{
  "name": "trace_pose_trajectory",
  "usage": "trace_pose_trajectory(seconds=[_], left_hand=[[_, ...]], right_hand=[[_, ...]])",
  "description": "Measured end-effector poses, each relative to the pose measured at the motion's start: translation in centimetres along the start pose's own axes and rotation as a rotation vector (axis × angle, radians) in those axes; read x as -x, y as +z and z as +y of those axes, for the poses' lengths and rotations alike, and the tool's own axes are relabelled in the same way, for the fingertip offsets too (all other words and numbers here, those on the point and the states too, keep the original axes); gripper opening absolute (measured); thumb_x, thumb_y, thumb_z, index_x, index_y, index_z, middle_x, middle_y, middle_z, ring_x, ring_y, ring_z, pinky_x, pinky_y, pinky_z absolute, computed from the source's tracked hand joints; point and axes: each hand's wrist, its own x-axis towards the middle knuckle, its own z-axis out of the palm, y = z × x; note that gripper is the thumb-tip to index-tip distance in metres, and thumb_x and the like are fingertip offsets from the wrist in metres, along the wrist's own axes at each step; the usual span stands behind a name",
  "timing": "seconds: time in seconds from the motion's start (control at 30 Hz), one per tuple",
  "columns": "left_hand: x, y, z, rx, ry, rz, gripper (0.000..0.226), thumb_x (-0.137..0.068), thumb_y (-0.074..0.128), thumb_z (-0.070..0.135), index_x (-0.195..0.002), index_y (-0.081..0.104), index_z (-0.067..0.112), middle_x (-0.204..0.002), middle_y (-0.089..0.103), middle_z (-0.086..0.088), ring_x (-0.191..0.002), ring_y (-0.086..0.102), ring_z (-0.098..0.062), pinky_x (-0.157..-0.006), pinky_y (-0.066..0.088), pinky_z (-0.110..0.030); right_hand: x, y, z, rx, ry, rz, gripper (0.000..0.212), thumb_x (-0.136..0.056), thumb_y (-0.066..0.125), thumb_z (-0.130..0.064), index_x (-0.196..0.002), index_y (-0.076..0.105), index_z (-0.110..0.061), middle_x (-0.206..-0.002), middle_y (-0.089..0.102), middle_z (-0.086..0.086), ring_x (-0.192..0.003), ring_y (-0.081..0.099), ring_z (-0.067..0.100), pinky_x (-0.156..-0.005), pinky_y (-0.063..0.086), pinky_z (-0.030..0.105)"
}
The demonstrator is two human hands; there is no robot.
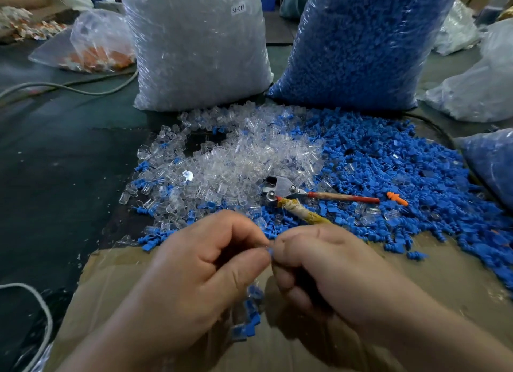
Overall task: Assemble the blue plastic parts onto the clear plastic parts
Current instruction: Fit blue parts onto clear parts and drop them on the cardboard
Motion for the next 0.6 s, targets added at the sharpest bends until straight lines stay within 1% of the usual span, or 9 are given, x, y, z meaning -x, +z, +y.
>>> trace_pose_trajectory(seconds=[0.07,0.1,0.13,0.2,0.3,0.4,0.47,0.53,0.6], left_hand=[[-0.1,-1.0,-0.2,-0.132,-0.064,0.003,0.018,-0.077,0.062,0.051,-0.090,0.065,0.039,-0.074,0.067,0.014,-0.063,0.062,-0.007,-0.054,0.046,-0.012],[-0.2,-1.4,-0.5,-0.224,-0.080,-0.008,0.015,-0.076,0.063,0.048,-0.087,0.065,0.038,-0.077,0.067,0.016,-0.067,0.064,-0.007,-0.057,0.046,-0.013],[-0.2,-1.6,-0.7,-0.317,-0.087,-0.029,0.011,-0.076,0.063,0.043,-0.083,0.065,0.037,-0.080,0.066,0.019,-0.073,0.064,-0.005,-0.061,0.046,-0.014],[-0.3,-1.5,-0.9,-0.453,-0.093,-0.096,0.006,-0.075,0.061,0.039,-0.078,0.064,0.034,-0.085,0.063,0.021,-0.079,0.061,-0.002,-0.065,0.045,-0.015],[-0.2,-1.0,-1.0,-0.532,-0.094,-0.185,0.015,-0.076,0.053,0.047,-0.078,0.060,0.034,-0.085,0.057,0.020,-0.080,0.057,0.000,-0.067,0.047,-0.021],[-0.3,-0.8,-1.1,-0.473,-0.129,-0.112,0.017,-0.080,0.054,0.053,-0.082,0.062,0.038,-0.085,0.061,0.021,-0.079,0.061,-0.001,-0.064,0.048,-0.020],[-0.7,-0.6,-1.3,-0.469,-0.135,0.031,0.011,-0.086,0.062,0.047,-0.095,0.066,0.043,-0.084,0.062,0.022,-0.081,0.060,0.003,-0.067,0.046,-0.014],[-1.3,0.0,-1.5,-0.584,-0.120,0.064,0.037,-0.088,0.056,0.047,-0.124,0.063,0.044,-0.092,0.057,0.024,-0.083,0.056,0.002,-0.070,0.042,-0.013],[-1.7,0.9,-1.5,-0.691,-0.124,0.022,0.056,-0.091,0.046,0.050,-0.146,0.047,0.043,-0.103,0.051,0.021,-0.091,0.055,-0.003,-0.078,0.045,-0.022]], right_hand=[[-0.5,-0.1,1.1,0.680,-0.232,0.232,0.036,-0.087,0.041,-0.050,-0.067,0.048,-0.022,-0.056,0.050,-0.008,-0.053,0.045,0.007,-0.051,0.039,0.034],[-0.7,0.0,1.5,0.921,-0.303,0.318,0.038,-0.089,0.032,-0.056,-0.071,0.045,-0.024,-0.063,0.050,-0.009,-0.060,0.048,0.007,-0.057,0.042,0.036],[-0.8,0.1,1.7,1.029,-0.333,0.355,0.038,-0.089,0.027,-0.060,-0.075,0.043,-0.028,-0.070,0.049,-0.012,-0.066,0.049,0.008,-0.061,0.042,0.036],[-1.2,0.5,1.9,1.109,-0.339,0.348,0.032,-0.090,0.028,-0.062,-0.089,0.043,-0.033,-0.081,0.046,-0.014,-0.071,0.052,0.013,-0.058,0.036,0.034],[-2.4,1.1,2.3,1.246,-0.372,0.377,0.029,-0.093,0.039,-0.059,-0.099,0.047,-0.032,-0.082,0.038,-0.009,-0.067,0.054,0.018,-0.046,0.021,0.030],[-3.3,1.2,2.4,1.237,-0.367,0.401,0.031,-0.094,0.039,-0.060,-0.098,0.049,-0.031,-0.085,0.033,-0.006,-0.067,0.048,0.021,-0.045,0.011,0.028],[-3.7,1.0,2.5,1.233,-0.378,0.409,0.029,-0.095,0.041,-0.057,-0.098,0.053,-0.030,-0.085,0.036,-0.005,-0.064,0.041,0.021,-0.045,0.010,0.027],[-3.8,0.8,2.6,1.257,-0.405,0.411,0.024,-0.095,0.046,-0.050,-0.098,0.057,-0.029,-0.084,0.041,-0.005,-0.063,0.041,0.021,-0.045,0.015,0.029],[-3.8,0.8,2.7,1.268,-0.411,0.395,0.022,-0.097,0.045,-0.046,-0.101,0.058,-0.029,-0.084,0.043,-0.005,-0.064,0.042,0.021,-0.050,0.022,0.031]])
